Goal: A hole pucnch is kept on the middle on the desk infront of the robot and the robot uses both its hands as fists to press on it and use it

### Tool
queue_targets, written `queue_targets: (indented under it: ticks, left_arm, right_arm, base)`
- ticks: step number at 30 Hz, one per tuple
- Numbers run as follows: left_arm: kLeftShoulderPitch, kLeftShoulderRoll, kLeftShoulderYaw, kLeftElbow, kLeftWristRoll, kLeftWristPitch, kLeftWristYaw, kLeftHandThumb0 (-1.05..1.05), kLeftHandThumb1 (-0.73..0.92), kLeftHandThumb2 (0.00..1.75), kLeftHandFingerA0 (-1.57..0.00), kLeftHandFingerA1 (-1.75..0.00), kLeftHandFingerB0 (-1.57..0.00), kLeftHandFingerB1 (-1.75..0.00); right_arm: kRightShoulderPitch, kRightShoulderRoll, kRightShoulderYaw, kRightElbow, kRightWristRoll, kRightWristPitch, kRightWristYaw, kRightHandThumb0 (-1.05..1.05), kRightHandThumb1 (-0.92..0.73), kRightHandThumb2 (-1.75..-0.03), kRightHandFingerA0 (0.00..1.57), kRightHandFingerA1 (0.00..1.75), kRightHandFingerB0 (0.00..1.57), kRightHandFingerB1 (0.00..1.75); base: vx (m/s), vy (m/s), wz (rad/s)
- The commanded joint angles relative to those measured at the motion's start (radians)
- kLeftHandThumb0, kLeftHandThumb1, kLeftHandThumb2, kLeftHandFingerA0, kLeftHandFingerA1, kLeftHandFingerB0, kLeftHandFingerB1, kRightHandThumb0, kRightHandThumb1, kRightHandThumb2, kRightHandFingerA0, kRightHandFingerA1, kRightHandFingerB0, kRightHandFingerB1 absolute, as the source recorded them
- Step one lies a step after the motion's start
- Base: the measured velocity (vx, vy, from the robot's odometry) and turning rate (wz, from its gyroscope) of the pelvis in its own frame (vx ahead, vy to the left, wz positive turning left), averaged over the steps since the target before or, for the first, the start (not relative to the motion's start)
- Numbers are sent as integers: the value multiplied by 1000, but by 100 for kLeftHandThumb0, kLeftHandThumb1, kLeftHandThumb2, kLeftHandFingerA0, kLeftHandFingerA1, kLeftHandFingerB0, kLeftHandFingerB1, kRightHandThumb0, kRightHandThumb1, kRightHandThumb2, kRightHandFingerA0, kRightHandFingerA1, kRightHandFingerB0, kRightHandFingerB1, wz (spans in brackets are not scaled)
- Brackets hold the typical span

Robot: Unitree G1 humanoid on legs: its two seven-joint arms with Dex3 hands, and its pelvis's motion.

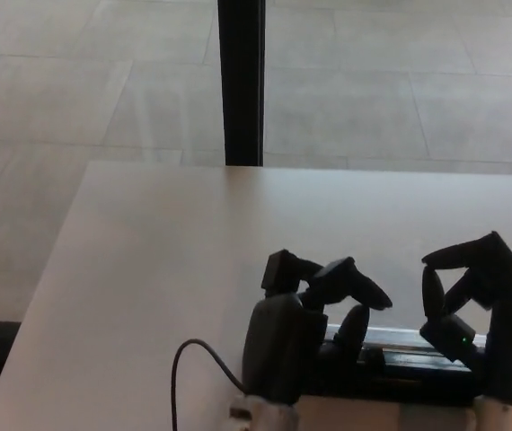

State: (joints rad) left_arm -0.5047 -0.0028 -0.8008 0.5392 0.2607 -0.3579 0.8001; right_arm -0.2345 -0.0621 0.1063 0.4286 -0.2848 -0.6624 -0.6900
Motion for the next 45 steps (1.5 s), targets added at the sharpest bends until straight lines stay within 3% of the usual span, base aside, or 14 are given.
queue_targets:
  ticks: [1, 14, 15, 16, 21, 22, 24, 29, 31, 33, 38, 42, 43, 45]
  left_arm:
    - [-60, 227, 312, -535, -588, 398, -625, -26, 65, 104, -85, -175, -72, -149]
    - [58, 558, 776, -666, -1045, 674, -658, -23, 74, 87, -84, -175, -69, -134]
    - [79, 571, 799, -668, -1049, 667, -656, -18, 77, 88, -83, -175, -58, -144]
    - [109, 590, 841, -667, -1054, 662, -643, -17, 76, 89, -80, -175, -64, -137]
    - [146, 612, 955, -626, -1082, 684, -609, -12, 80, 87, -79, -175, -53, -146]
    - [175, 616, 1019, -590, -1073, 659, -592, -9, 84, 86, -79, -175, -54, -142]
    - [209, 624, 1083, -558, -1077, 651, -585, -12, 87, 84, -84, -175, -53, -143]
    - [307, 618, 1222, -517, -1099, 638, -551, -25, 86, 73, -86, -175, -64, -139]
    - [402, 582, 1311, -505, -1128, 633, -504, -34, 74, 67, -93, -175, -63, -145]
    - [462, 559, 1350, -477, -1105, 612, -491, -41, 61, 70, -99, -167, -72, -115]
    - [589, 476, 1413, -416, -1025, 544, -440, -50, 56, 72, -110, -156, -88, -86]
    - [687, 393, 1493, -187, -1001, 412, -511, -54, 47, 71, -118, -154, -99, -118]
    - [710, 376, 1499, -181, -989, 418, -486, -55, 35, 96, -137, -140, -107, -118]
    - [752, 349, 1495, -128, -949, 382, -497, -50, 51, 88, -107, -167, -68, -88]
  right_arm:
    - [53, -248, -202, -650, 751, 598, 362, -25, -64, -104, 100, 175, 76, 137]
    - [169, -709, -816, -496, 1068, 912, 567, -30, -49, -99, 109, 175, 83, 107]
    - [167, -726, -853, -457, 1063, 911, 582, -43, -45, -107, 128, 137, 87, 102]
    - [164, -752, -915, -390, 1049, 904, 603, -36, -47, -100, 107, 175, 88, 111]
    - [174, -804, -1058, -258, 1004, 888, 605, -37, -46, -102, 106, 175, 88, 107]
    - [188, -831, -1136, -161, 998, 854, 632, -48, -48, -115, 130, 139, 89, 104]
    - [207, -860, -1207, -55, 980, 829, 651, -50, -50, -117, 129, 138, 92, 106]
    - [280, -889, -1313, 140, 926, 766, 618, -49, -52, -112, 108, 175, 78, 110]
    - [325, -852, -1349, 204, 930, 723, 572, -47, -53, -122, 127, 140, 82, 102]
    - [335, -838, -1346, 289, 922, 679, 572, -47, -65, -101, 108, 168, 76, 106]
    - [338, -779, -1335, 413, 906, 616, 544, -50, -65, -85, 107, 163, 72, 100]
    - [316, -679, -1323, 522, 892, 541, 495, -58, -68, -69, 92, 136, 72, 105]
    - [304, -668, -1322, 556, 891, 530, 497, -58, -69, -67, 95, 130, 74, 119]
    - [289, -646, -1311, 596, 876, 519, 481, -60, -75, -65, 108, 122, 84, 123]
  base:
    - [0, 0, 0]
    - [0, 0, 0]
    - [0, 0, 0]
    - [0, 0, 0]
    - [0, 0, 0]
    - [0, 0, 0]
    - [0, 0, 0]
    - [0, 0, 0]
    - [0, 0, 0]
    - [0, 0, 0]
    - [0, 0, 0]
    - [0, 0, 0]
    - [0, 0, 0]
    - [0, 0, 0]
